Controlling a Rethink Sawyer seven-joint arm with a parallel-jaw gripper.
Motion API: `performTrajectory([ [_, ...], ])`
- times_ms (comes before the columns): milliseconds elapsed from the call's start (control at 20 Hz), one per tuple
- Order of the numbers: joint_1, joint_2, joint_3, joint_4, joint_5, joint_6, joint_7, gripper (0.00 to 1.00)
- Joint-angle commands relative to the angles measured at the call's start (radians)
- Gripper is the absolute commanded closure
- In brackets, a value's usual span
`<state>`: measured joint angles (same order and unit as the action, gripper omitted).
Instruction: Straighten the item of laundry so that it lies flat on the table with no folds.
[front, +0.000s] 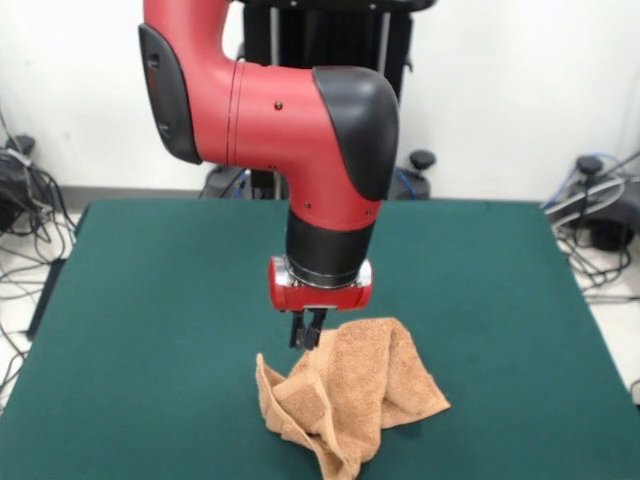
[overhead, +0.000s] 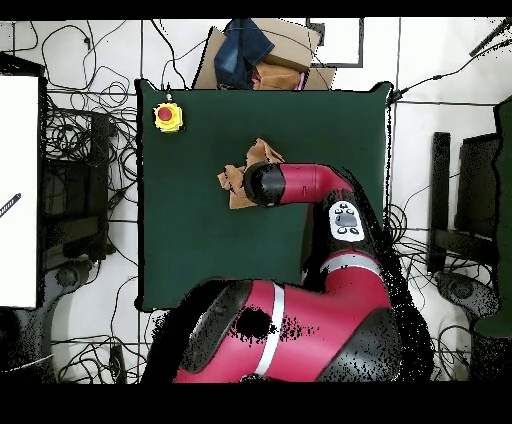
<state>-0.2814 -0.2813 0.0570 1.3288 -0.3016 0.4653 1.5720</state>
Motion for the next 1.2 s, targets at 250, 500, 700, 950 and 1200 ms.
performTrajectory([
  [250, 0.019, -0.005, 0.06, 0.008, -0.017, 0.03, 0.039, 1.0],
  [500, 0.029, -0.011, 0.047, 0.016, -0.027, -0.01, 0.059, 1.0],
  [700, 0.034, -0.014, 0.038, 0.028, -0.033, -0.04, 0.074, 1.0],
  [950, 0.034, -0.01, 0.039, 0.047, -0.034, -0.079, 0.093, 1.0],
  [1200, 0.056, 0.004, 0.023, 0.046, -0.025, -0.088, 0.12, 1.0],
])
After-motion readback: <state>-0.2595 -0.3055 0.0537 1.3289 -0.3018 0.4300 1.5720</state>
